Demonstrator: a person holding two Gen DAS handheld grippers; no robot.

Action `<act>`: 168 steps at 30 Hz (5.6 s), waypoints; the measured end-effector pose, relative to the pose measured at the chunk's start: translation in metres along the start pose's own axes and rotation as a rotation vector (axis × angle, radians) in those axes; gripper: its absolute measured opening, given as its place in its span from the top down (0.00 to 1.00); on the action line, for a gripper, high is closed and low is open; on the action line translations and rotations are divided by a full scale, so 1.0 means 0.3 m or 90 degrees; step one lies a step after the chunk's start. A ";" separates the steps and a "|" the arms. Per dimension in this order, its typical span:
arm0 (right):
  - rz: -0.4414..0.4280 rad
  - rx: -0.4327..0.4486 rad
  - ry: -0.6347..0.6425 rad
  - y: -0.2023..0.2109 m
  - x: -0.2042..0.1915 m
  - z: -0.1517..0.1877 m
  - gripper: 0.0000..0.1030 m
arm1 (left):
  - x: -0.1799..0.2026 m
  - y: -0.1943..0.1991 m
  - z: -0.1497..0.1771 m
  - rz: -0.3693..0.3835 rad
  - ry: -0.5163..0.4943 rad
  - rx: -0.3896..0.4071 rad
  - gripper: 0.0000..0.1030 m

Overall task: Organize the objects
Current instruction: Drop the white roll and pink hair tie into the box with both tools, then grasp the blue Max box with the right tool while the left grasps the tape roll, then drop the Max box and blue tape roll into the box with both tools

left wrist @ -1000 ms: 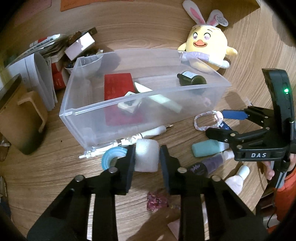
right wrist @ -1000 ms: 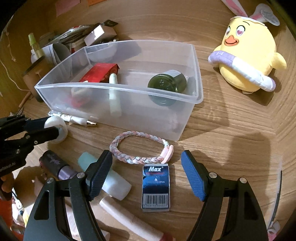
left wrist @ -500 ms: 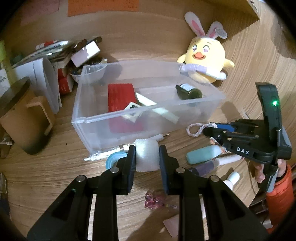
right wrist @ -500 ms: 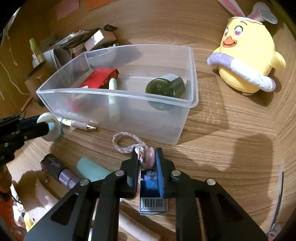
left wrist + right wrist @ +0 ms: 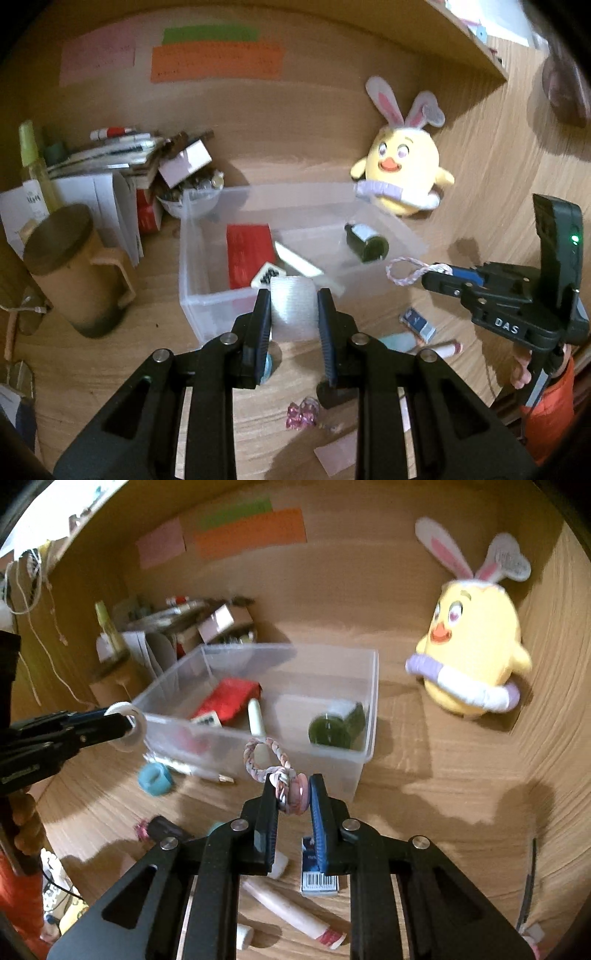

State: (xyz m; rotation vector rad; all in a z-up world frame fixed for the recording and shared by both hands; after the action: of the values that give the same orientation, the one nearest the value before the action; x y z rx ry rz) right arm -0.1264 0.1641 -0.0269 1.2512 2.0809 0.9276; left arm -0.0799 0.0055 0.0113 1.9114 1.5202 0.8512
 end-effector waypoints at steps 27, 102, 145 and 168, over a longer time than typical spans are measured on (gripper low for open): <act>-0.005 0.009 -0.029 -0.124 0.041 -0.206 0.86 | -0.112 -0.145 -0.139 -0.028 0.056 -0.022 0.77; 0.128 -0.064 -0.002 -0.084 0.097 0.093 0.18 | -0.141 -0.160 0.121 -0.038 0.056 -0.135 0.08; 0.071 -0.063 0.009 -0.092 0.107 0.120 0.76 | -0.129 -0.166 0.134 -0.051 0.071 -0.111 0.62; 0.021 0.066 0.059 0.013 -0.069 -0.137 0.76 | -0.072 -0.044 -0.101 -0.054 0.056 0.017 0.62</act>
State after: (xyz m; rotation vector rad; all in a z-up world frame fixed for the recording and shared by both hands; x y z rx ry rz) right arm -0.1456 0.1352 0.0034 1.3217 2.2125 0.9185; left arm -0.1148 -0.0118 0.0180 1.8350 1.6612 0.8919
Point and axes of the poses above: each gripper's, at about its wrist camera, not at the fingertips, and y roughly against the way its jaws point, x to its right, z to its underside, the point moved 4 cm from there along -y, roughly the way its jaws point, and after that the axes turned 10 degrees about -x, right-handed, at the moved point
